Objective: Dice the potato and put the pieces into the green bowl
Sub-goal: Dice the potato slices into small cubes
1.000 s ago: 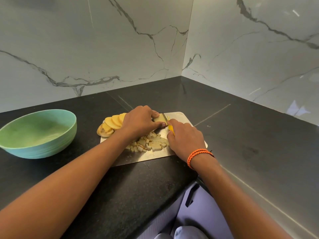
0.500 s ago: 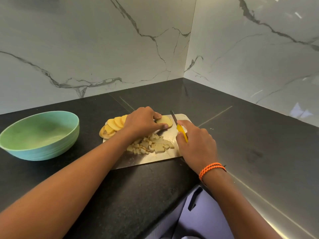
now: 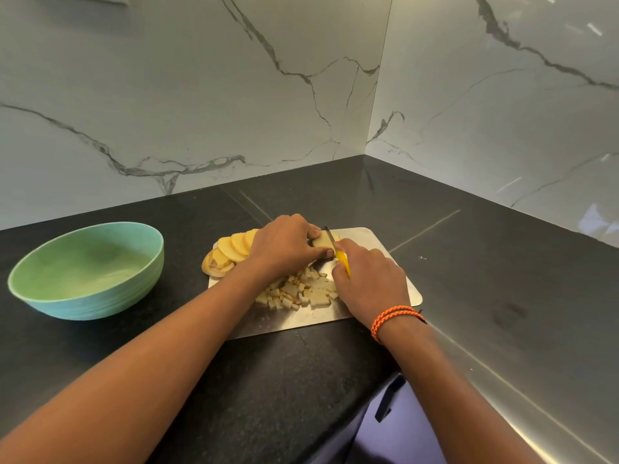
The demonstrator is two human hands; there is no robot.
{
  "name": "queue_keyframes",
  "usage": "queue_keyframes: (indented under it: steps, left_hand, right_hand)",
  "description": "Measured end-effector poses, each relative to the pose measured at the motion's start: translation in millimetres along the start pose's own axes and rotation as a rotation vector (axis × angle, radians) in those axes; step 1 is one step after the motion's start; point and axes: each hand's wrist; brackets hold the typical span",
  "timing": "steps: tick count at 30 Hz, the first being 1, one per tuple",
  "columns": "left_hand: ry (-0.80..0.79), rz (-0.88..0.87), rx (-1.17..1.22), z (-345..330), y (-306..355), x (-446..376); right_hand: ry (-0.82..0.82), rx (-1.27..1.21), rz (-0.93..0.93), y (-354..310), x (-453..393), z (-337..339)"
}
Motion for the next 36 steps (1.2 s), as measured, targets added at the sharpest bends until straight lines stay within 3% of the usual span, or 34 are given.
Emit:
queue_keyframes:
  steps: [17,23,27,36]
  left_hand:
    - [-0.051,0.064,0.039,4.6,5.8,3.3]
    - [-0.054,0.081,0.041,5.0,6.2,3.2]
    - [-0.014,0.101,0.046,3.2,5.7,2.6]
    - [-0.022,0.063,0.044,6.7,2.1,1.9]
  right_hand:
    - [-0.061,-0.025,0.009,15.4,52.3,33.5]
    - [-0.025,-0.103,-0.019,21.5,47.2,39.6]
    - [0.087,-0.132,-0.05,19.0,27.6,28.5]
    - [0.025,-0.09,-0.002,4.5,-6.9,-1.0]
Point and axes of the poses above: each hand's wrist, its own x-axis away from the middle knuckle, its own z-axis out of the back of the hand, y = z × x, and after that the axes turned 10 degrees about y, right-handed
